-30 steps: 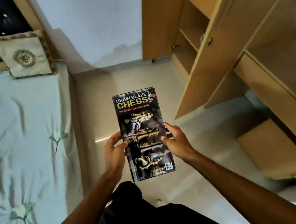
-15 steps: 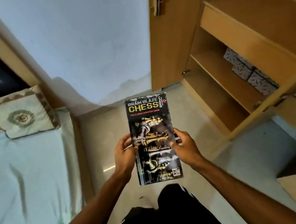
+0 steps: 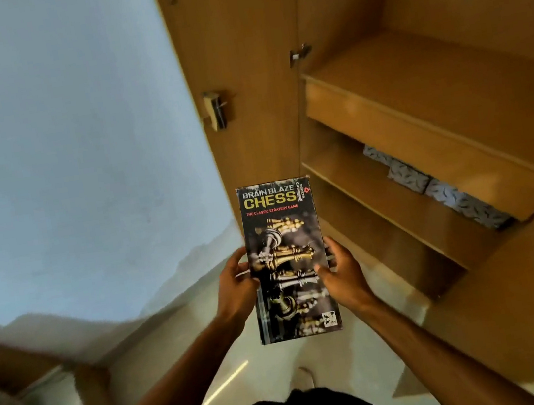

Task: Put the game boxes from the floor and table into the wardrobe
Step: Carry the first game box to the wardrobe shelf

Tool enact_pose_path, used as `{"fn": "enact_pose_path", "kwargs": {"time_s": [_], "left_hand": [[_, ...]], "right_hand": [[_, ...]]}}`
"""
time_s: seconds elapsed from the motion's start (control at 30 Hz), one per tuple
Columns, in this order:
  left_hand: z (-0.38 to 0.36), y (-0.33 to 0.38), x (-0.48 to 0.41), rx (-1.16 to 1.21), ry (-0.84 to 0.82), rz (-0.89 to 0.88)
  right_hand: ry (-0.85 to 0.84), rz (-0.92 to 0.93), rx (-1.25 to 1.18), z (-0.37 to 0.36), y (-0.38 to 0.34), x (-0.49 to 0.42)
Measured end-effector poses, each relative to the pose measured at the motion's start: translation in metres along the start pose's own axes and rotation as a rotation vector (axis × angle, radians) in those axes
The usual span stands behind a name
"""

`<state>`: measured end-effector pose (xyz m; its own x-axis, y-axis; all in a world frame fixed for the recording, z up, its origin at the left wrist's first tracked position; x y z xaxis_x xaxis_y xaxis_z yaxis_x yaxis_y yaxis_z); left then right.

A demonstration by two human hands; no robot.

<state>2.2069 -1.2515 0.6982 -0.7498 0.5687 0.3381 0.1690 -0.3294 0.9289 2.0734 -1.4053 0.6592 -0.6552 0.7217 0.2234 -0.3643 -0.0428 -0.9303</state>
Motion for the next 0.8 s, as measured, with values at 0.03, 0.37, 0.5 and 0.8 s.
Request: {"fn": "enact_pose_path", "kwargs": {"time_s": [0.03, 0.37, 0.5, 0.8], "left_hand": [[-0.006, 0.014, -0.027, -0.020, -0.022, -0.007], [-0.108, 0.128, -0.246, -0.174, -0.198, -0.235], [-0.152, 0.168, -0.339, -0.198, -0.218, -0.292], [-0.261, 0.261, -0.519, -0.231, -0.372, -0.322]], "right_hand": [[0.027, 0.005, -0.009, 0.006, -0.006, -0.025], [0.292, 0.026, -0.002, 0.094, -0.046, -0.232], [0.326, 0.047, -0.033, 0.134, -0.059, -0.331], [0.375, -0.030, -0.237, 0.226, -0.111, -0.512]]}}
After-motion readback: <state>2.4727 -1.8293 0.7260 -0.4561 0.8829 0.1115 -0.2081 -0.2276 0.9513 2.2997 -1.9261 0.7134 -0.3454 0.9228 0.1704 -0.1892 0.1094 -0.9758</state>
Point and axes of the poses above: each hand's wrist, its own x-axis away from the middle knuckle, its own z-axis out of the back of the hand, y = z × x, the point moved 2 cm from there along -x, towards the middle knuckle, and after that the axes turned 7 degrees about -x, right-handed, at the moved point
